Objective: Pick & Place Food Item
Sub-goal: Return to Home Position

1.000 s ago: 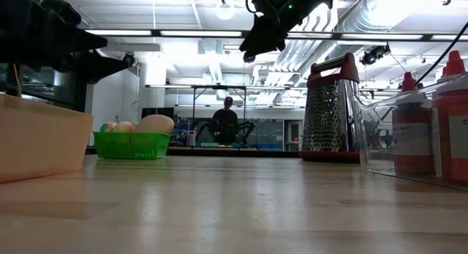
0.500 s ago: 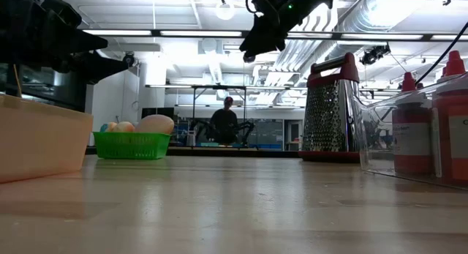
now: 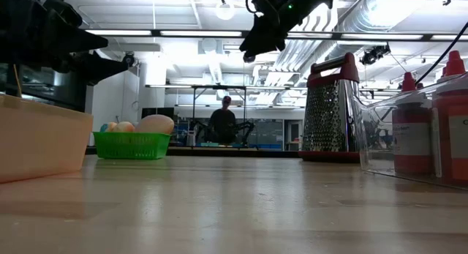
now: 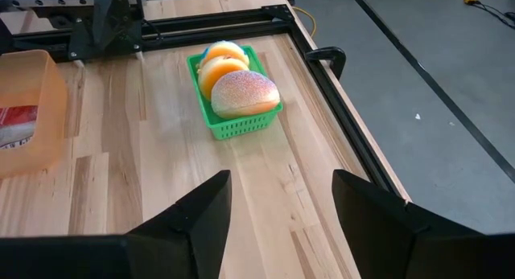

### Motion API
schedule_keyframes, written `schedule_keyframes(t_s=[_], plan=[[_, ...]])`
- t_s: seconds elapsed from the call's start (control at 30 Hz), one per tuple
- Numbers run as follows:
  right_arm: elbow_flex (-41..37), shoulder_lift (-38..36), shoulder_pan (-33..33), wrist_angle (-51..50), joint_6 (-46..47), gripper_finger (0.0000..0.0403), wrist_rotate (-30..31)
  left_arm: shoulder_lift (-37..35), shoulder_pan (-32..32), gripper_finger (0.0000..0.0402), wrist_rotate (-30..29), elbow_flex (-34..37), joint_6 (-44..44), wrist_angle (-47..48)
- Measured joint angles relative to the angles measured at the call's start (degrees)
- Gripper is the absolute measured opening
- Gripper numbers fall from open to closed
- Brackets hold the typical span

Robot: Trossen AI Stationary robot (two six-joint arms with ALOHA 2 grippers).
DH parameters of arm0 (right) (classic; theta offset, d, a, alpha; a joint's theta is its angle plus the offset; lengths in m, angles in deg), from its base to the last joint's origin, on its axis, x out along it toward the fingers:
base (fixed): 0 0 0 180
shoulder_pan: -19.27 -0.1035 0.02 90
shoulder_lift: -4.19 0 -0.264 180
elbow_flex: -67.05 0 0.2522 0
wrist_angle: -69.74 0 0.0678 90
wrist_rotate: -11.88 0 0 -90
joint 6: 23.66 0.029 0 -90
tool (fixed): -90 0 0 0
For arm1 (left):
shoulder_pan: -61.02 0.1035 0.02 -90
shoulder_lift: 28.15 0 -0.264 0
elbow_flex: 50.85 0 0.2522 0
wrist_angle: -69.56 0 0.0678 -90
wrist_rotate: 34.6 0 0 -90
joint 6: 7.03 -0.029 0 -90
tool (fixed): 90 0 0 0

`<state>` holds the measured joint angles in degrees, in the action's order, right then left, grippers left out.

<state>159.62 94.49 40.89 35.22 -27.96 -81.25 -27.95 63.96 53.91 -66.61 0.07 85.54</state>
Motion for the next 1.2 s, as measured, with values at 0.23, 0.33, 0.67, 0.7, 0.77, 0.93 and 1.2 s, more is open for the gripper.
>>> schedule_keyframes(t_s=[0.23, 0.33, 0.67, 0.7, 0.77, 0.93, 1.2], plan=[[0.0, 0.0, 0.0, 0.0, 0.0, 0.0205, 0.0, 0.0, 0.0, 0.0398, -0.3, 0.1, -1.8, -1.1], [0.0, 0.0, 0.0, 0.0, 0.0, 0.0205, 0.0, 0.0, 0.0, 0.0398, -0.4, 0.2, -4.4, -2.6], [0.0, 0.0, 0.0, 0.0, 0.0, 0.0205, 0.0, 0.0, 0.0, 0.0398, -0.3, 0.2, -5.7, -6.5], [0.0, 0.0, 0.0, 0.0, 0.0, 0.0205, 0.0, 0.0, 0.0, 0.0398, -0.3, 0.2, -5.7, -6.7], [0.0, 0.0, 0.0, 0.0, 0.0, 0.0205, 0.0, 0.0, 0.0, 0.0398, -0.3, 0.2, -5.7, -6.8], [0.0, 0.0, 0.0, 0.0, 0.0, 0.0205, 0.0, 0.0, 0.0, 0.0398, -0.1, 0.2, -5.6, -6.8], [0.0, 0.0, -0.4, 1.6, 6.1, 0.0205, -5.7, 0.0, 0.0, 0.0398, -0.1, 0.2, -5.6, -7.0]])
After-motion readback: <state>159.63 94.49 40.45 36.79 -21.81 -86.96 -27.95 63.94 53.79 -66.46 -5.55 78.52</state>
